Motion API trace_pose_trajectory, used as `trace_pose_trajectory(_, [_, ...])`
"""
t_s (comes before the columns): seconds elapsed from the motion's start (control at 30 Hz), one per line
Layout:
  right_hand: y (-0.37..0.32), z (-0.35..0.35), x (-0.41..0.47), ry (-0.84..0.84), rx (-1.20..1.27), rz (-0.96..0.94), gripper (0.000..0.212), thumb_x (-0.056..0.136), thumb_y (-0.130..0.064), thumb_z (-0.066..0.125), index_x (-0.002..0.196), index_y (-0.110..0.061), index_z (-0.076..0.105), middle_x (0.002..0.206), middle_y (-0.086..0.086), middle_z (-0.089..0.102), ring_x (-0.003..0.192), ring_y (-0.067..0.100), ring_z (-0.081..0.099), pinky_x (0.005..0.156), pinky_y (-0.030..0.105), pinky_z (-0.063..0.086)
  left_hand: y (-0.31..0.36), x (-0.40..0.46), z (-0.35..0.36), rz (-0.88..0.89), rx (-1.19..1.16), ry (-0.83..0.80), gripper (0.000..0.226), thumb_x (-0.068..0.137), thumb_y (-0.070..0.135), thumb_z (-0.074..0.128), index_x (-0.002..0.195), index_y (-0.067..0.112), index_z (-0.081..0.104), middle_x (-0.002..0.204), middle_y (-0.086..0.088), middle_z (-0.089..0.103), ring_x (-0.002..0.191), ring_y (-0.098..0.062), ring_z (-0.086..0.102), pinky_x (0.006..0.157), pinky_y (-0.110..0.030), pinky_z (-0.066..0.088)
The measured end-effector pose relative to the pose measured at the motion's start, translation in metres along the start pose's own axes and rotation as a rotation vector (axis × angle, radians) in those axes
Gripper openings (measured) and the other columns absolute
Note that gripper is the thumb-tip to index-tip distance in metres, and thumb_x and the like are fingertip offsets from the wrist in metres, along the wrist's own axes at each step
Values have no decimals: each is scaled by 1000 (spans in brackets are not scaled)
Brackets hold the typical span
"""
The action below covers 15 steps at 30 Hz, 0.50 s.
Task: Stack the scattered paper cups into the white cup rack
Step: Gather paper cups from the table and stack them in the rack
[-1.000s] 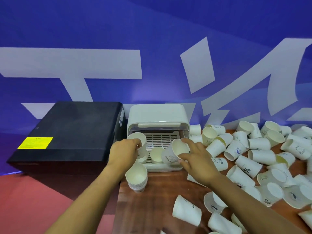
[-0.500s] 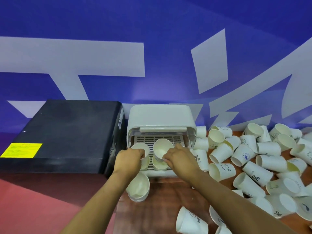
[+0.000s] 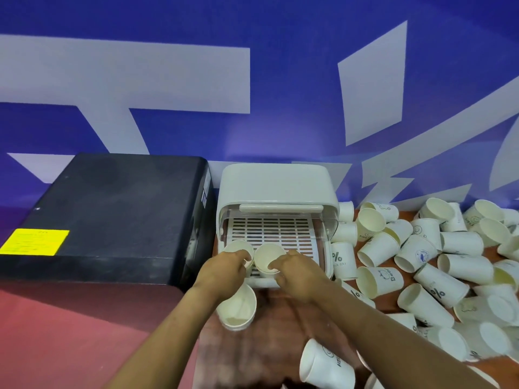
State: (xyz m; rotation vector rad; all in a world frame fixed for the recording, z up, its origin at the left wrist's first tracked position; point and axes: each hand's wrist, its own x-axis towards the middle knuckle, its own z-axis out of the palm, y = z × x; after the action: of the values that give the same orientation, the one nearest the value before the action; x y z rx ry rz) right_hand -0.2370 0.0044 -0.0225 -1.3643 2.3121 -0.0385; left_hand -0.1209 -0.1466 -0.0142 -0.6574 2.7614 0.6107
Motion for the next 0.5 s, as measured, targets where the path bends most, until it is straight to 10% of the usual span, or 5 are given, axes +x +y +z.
trace_pose_trajectory(0.5, [20, 12, -101, 227, 198, 112, 28, 92, -26, 53, 120, -26, 61, 121, -7, 61, 106, 9, 56, 88, 22, 44, 35, -100, 0, 224, -309, 336, 17, 90, 28, 54, 106, 34, 57, 88, 16, 57, 80, -4, 53, 70, -27, 47])
